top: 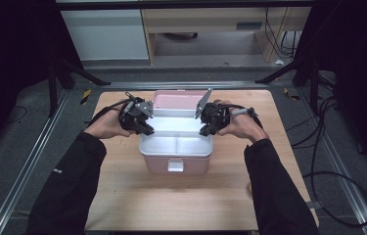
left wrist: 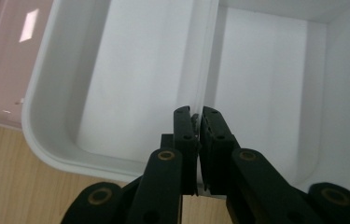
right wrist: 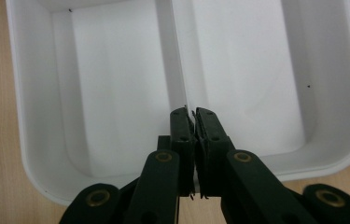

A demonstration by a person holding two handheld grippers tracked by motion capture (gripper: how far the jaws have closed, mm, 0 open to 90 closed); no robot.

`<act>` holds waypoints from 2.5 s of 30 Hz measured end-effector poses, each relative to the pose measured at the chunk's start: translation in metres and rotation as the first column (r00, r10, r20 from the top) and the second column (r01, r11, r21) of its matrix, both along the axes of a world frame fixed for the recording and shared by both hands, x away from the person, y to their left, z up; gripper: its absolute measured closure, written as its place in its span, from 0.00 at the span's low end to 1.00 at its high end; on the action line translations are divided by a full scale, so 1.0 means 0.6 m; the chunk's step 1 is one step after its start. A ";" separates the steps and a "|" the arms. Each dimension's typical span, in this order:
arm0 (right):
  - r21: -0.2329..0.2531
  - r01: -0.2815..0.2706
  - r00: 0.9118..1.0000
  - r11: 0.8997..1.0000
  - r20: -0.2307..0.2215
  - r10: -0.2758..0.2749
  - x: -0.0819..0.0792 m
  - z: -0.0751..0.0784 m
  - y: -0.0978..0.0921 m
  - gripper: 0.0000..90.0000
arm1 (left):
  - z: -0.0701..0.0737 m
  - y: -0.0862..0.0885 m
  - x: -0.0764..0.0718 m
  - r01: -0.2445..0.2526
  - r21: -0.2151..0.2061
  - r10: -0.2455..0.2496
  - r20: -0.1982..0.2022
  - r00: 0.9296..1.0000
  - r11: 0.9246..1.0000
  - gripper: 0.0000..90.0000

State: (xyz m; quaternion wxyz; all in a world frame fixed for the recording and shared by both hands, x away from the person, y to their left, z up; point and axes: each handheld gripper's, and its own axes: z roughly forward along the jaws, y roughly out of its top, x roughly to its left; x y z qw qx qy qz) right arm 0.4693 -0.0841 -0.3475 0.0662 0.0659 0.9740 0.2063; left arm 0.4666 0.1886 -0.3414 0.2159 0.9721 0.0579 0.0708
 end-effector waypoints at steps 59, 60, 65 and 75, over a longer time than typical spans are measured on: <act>0.070 -0.020 0.990 0.997 -0.139 0.029 -0.250 -0.224 -0.017 0.97 | -0.227 0.002 -0.234 0.033 -0.038 -0.040 -0.191 0.981 0.999 0.96; 0.070 -0.020 0.990 0.997 -0.139 0.029 -0.250 -0.224 -0.017 0.97 | -0.229 0.001 -0.235 0.032 -0.028 -0.037 -0.189 0.981 0.999 0.96; 0.084 -0.009 0.991 0.996 -0.129 0.020 -0.246 -0.227 -0.018 0.95 | -0.232 -0.003 -0.237 0.027 -0.004 -0.027 -0.185 0.982 1.000 0.96; 0.191 0.105 0.992 0.976 -0.083 -0.090 -0.250 -0.201 -0.036 0.74 | -0.207 0.012 -0.245 -0.041 -0.063 0.031 -0.153 0.988 0.997 0.77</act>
